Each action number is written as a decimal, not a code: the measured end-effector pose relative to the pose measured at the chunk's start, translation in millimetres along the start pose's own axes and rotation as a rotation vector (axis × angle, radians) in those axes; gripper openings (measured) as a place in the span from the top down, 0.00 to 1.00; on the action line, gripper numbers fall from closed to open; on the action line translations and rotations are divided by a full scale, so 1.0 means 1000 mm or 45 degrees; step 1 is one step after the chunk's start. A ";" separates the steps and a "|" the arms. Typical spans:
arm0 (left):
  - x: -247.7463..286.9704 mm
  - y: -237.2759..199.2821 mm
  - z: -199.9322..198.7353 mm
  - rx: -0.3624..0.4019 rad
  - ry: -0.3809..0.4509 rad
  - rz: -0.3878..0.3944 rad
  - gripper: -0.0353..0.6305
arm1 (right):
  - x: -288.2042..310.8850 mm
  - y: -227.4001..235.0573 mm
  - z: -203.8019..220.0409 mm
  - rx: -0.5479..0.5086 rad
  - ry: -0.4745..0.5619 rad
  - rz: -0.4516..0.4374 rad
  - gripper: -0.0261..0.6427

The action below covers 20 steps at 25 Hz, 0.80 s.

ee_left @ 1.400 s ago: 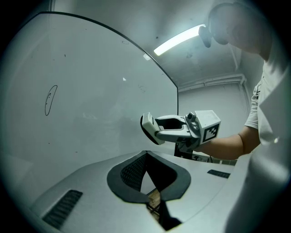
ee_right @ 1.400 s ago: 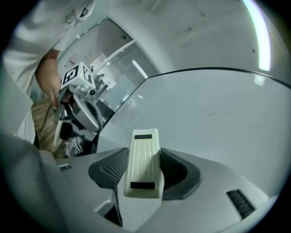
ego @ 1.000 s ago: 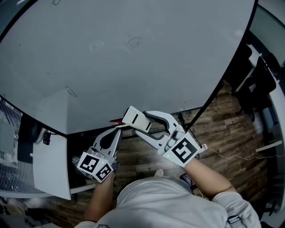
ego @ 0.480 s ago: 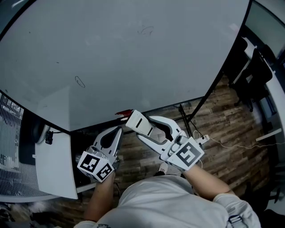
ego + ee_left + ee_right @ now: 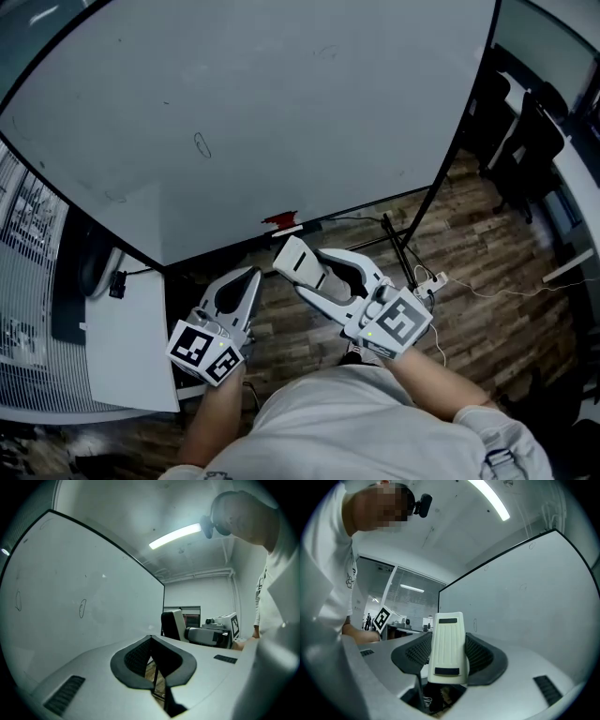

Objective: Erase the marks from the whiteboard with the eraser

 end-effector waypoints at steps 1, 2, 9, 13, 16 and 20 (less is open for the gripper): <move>-0.010 0.004 0.000 0.005 0.005 0.007 0.94 | -0.003 -0.011 0.001 0.003 -0.007 0.005 0.61; -0.020 0.008 0.000 0.008 0.011 0.014 0.94 | -0.005 -0.021 0.001 0.009 -0.007 0.011 0.61; -0.080 0.036 0.001 0.046 0.071 0.036 0.94 | -0.022 -0.086 -0.001 0.070 0.014 0.076 0.61; -0.103 0.047 0.003 0.036 0.084 0.044 0.94 | -0.027 -0.114 -0.001 0.089 0.016 0.090 0.61; -0.117 0.053 0.006 0.025 0.092 0.042 0.94 | -0.030 -0.128 0.000 0.108 0.017 0.090 0.61; -0.131 0.054 0.007 0.016 0.101 0.030 0.94 | -0.030 -0.136 0.001 0.119 0.011 0.082 0.61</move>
Point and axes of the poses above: the fingertips, and each gripper's own axes: x forward along the fingers, y to its right, z out of its underside, the point moved 6 cm from there along -x, backward along the fingers, and after that the axes turned 5 degrees about -x, right-handed, at the moved point
